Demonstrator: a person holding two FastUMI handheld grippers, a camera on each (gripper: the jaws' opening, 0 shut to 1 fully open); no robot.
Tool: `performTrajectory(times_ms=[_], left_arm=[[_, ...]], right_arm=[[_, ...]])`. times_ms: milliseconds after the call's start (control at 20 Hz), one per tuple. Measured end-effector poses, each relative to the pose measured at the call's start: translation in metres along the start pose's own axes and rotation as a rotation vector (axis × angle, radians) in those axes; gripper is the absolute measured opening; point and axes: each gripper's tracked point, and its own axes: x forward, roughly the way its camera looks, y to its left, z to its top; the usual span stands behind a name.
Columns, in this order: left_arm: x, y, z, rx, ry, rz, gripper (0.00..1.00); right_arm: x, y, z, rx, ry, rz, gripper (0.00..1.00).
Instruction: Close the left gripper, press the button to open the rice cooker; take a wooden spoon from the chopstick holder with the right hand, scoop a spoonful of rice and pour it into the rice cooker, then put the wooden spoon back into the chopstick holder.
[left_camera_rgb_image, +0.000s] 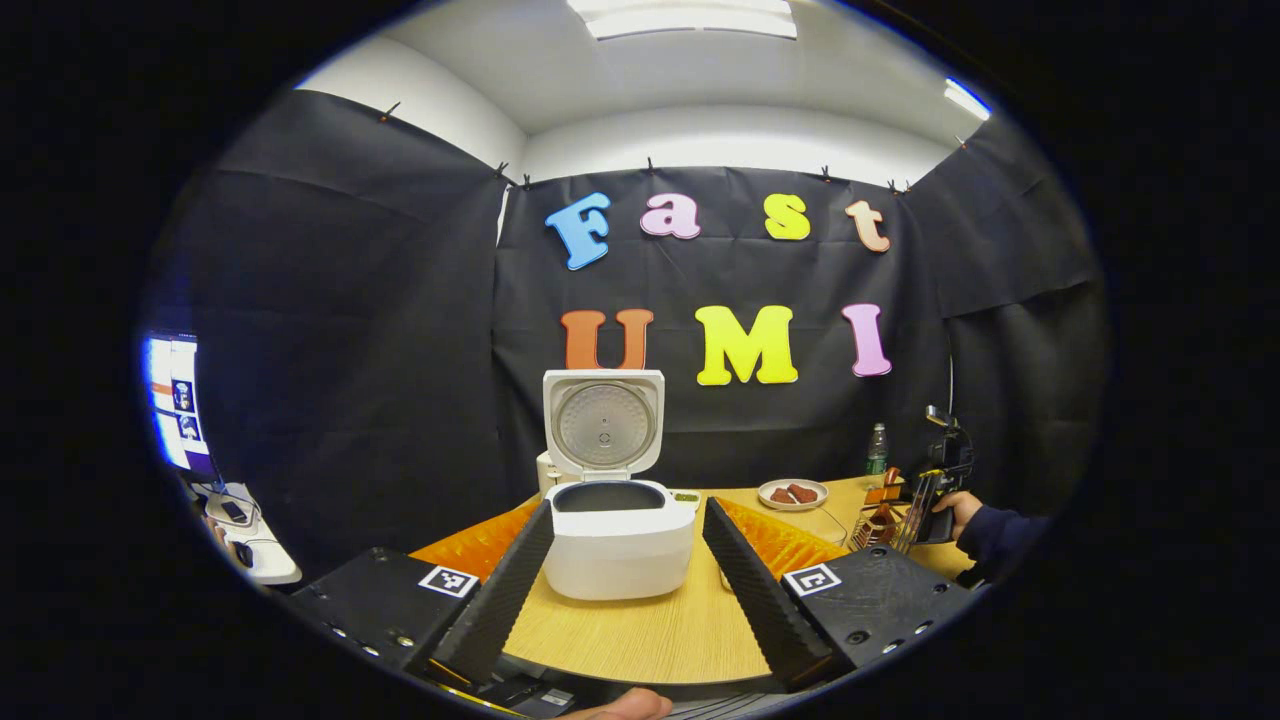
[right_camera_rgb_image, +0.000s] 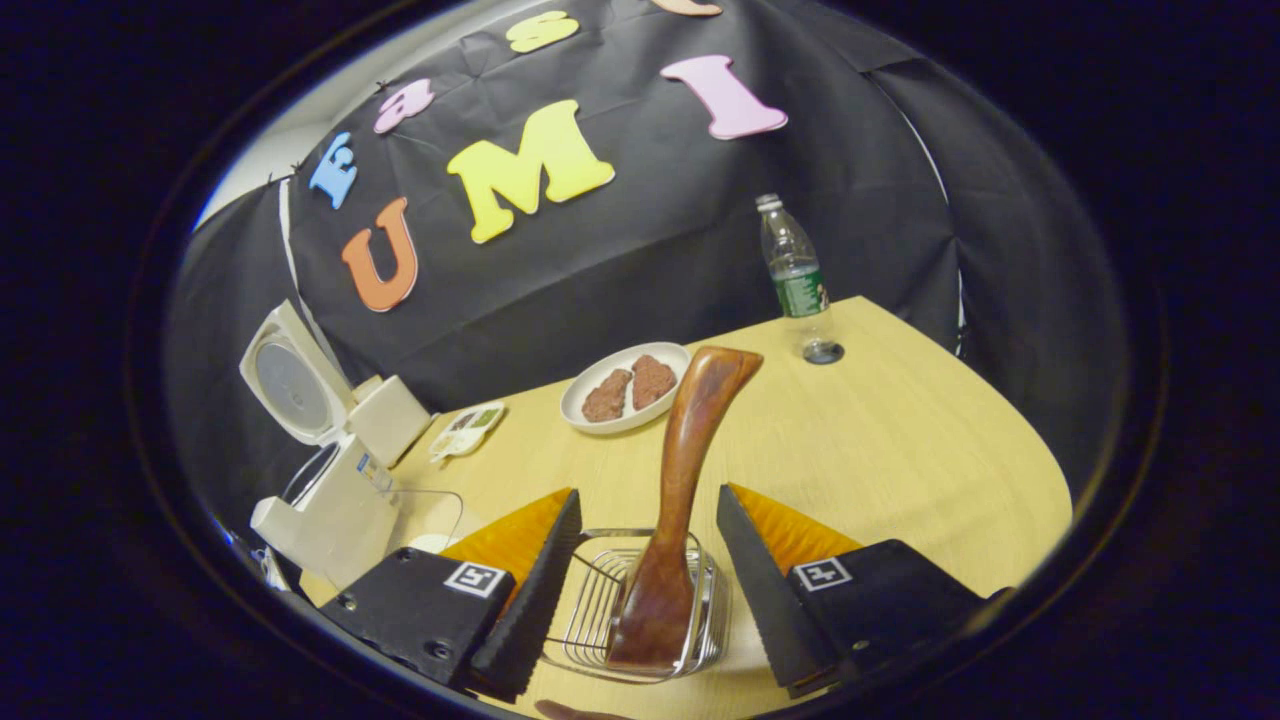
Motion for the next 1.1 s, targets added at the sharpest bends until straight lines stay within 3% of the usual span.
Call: performTrajectory(times_ms=[50,200,250,300,400,600,750,800,900,1100], left_arm=[[-0.001,0.001,0.000,-0.001,-0.001,-0.003,0.95],[-0.001,0.002,-0.003,-0.001,0.002,-0.019,0.95],[-0.001,0.005,-0.006,-0.005,0.006,-0.014,0.95],[0.001,0.007,-0.007,-0.011,0.009,-0.009,0.96],[0.003,0.008,-0.012,-0.029,0.020,-0.009,0.95],[0.004,0.008,-0.017,-0.029,0.029,-0.008,0.95],[0.003,0.006,-0.015,-0.028,0.022,-0.011,0.95],[0.003,0.006,-0.014,-0.031,0.022,-0.013,0.95],[0.002,0.005,-0.018,-0.033,0.027,-0.018,0.95],[-0.002,0.001,-0.018,-0.041,0.032,-0.035,0.95]], right_arm=[[0.002,0.002,-0.001,0.001,-0.005,0.016,0.88],[0.008,-0.001,0.004,-0.016,-0.022,0.007,0.72],[0.009,0.000,0.005,-0.027,-0.029,0.008,0.75],[0.011,0.002,0.006,-0.041,-0.024,0.018,0.66],[0.013,0.002,0.004,-0.041,-0.019,0.026,0.61],[0.012,-0.002,0.005,-0.044,-0.021,0.002,0.55],[0.009,-0.011,0.012,-0.039,-0.049,-0.033,0.42],[0.003,-0.009,0.014,-0.021,-0.055,-0.031,0.30],[0.001,0.002,0.014,0.002,-0.074,-0.001,0.20],[-0.008,0.000,0.016,0.019,-0.083,-0.047,0.16]])
